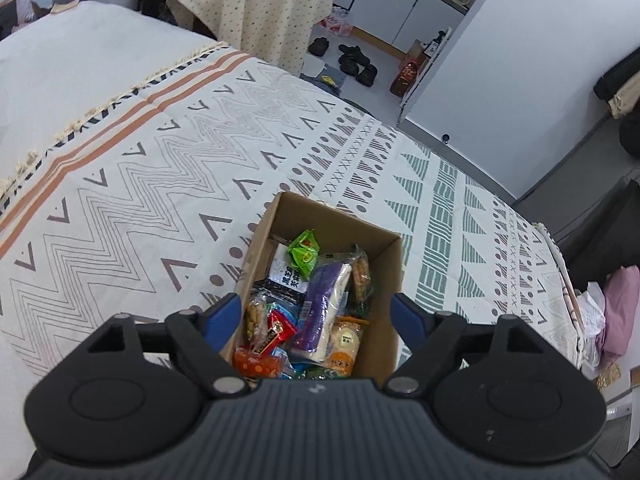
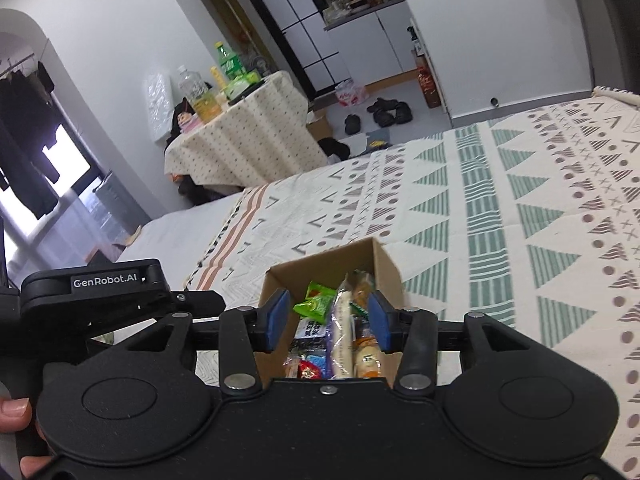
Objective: Organize snacks
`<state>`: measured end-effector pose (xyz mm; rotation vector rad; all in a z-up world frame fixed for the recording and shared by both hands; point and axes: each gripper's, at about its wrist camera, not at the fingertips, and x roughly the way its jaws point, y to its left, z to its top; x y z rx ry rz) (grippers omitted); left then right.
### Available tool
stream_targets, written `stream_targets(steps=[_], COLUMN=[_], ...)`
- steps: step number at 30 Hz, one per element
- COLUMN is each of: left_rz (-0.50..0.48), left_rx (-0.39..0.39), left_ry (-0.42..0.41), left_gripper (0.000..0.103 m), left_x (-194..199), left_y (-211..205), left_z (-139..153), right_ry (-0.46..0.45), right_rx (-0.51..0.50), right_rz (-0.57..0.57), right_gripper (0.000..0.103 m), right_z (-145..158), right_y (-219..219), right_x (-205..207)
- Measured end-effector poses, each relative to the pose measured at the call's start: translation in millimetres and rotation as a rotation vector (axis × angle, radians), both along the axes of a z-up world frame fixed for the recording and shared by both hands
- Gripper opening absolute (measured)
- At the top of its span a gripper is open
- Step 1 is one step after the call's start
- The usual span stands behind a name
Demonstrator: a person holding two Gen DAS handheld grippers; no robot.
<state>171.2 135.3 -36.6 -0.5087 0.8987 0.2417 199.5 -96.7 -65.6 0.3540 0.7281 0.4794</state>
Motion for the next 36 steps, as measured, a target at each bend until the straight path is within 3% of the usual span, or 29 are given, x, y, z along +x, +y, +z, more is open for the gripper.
stream_targets(steps=[11, 24, 30, 36], left_rz=[-0.071, -0.139, -0.167, -0.198], left_rx=[0.098, 0.154, 0.158, 0.182], left_ry=[-0.024, -0.072, -0.099, -0.124], left_gripper=[0.088, 0.091, 0.092, 0.092], left_x=[-18.2, -53.4, -71.9, -88.9], left_y=[-25.6, -46.8, -51.8, -60.3], left_z=[29.8, 48.5, 54.9, 60.7], right_ry=[-0.029, -0.062, -0.078, -0.082], right_rx=[0.017, 0.003, -0.01, -0.062], right_rz=[-0.044, -0.052, -0.066, -0.071], right_gripper=[0.067, 0.095, 0.103, 0.103], right_z=[19.4, 40.6, 48.1, 51.9], right_y=[-38.0, -68.1, -81.7, -89.5], right_x=[-20.5, -45.5, -59.9, -77.8])
